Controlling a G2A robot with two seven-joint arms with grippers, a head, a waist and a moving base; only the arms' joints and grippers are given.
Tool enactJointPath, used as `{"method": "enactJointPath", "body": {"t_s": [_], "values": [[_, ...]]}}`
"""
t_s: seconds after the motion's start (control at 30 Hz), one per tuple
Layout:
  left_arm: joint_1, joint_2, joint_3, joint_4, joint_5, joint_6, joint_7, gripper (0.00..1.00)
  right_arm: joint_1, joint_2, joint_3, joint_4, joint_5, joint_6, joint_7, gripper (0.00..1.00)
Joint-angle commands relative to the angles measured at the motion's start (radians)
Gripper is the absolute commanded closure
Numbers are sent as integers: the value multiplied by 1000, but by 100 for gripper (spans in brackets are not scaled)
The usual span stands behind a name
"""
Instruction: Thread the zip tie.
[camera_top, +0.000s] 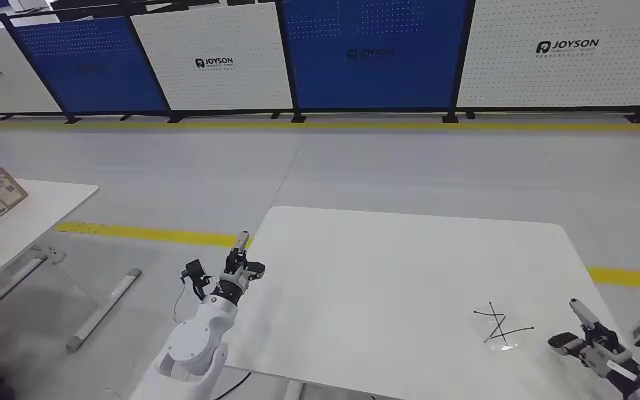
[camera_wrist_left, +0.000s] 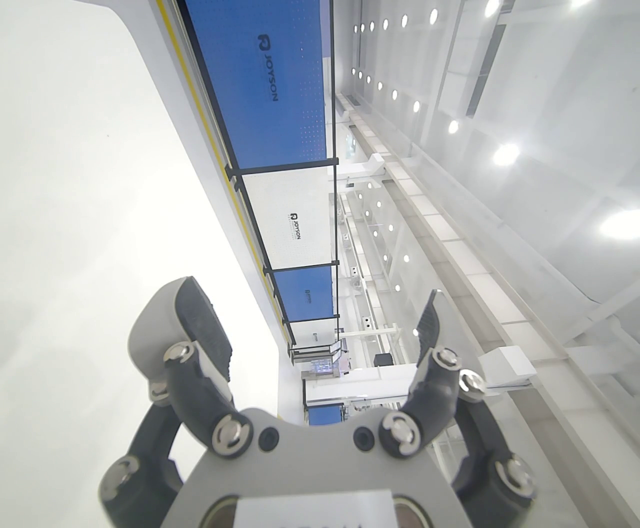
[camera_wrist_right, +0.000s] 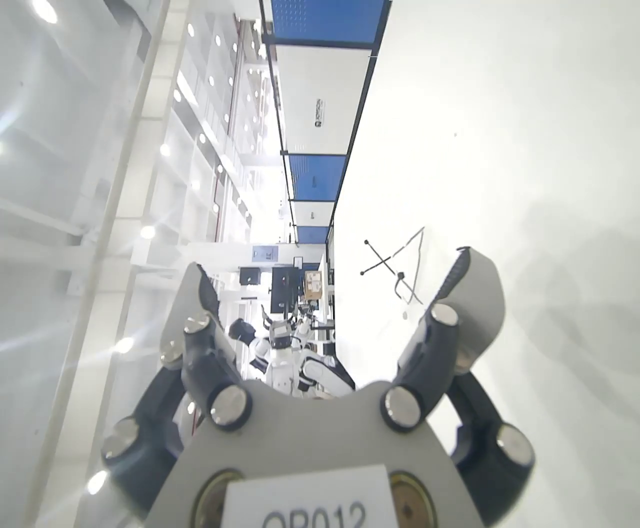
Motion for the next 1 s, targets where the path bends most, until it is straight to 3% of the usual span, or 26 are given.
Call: {"method": "enactJointPath", "body": {"t_s": [0.0, 0.07, 0.4, 0.5, 0.77, 0.83, 0.9, 0.97], "values": [[0, 0, 0, 0, 0, 0, 0, 0, 21, 4, -1, 28, -1, -13, 51, 0], [0, 0, 0, 0, 0, 0, 0, 0, 47, 6, -5, 56, -13, -16, 28, 0], [0, 0, 0, 0, 0, 0, 0, 0, 50, 6, -6, 58, -13, -17, 25, 0], [0, 0, 0, 0, 0, 0, 0, 0, 45, 6, -33, 37, -82, -21, -6, 0], [0, 0, 0, 0, 0, 0, 0, 0, 32, 13, -44, 22, -128, -19, -11, 0], [0, 0, 0, 0, 0, 0, 0, 0, 30, 15, -45, 22, -135, -24, -5, 11], [0, 0, 0, 0, 0, 0, 0, 0, 28, 17, -46, 21, -141, -28, 0, 34], [0, 0, 0, 0, 0, 0, 0, 0, 27, 19, -48, 21, -148, -29, 4, 41]]}}
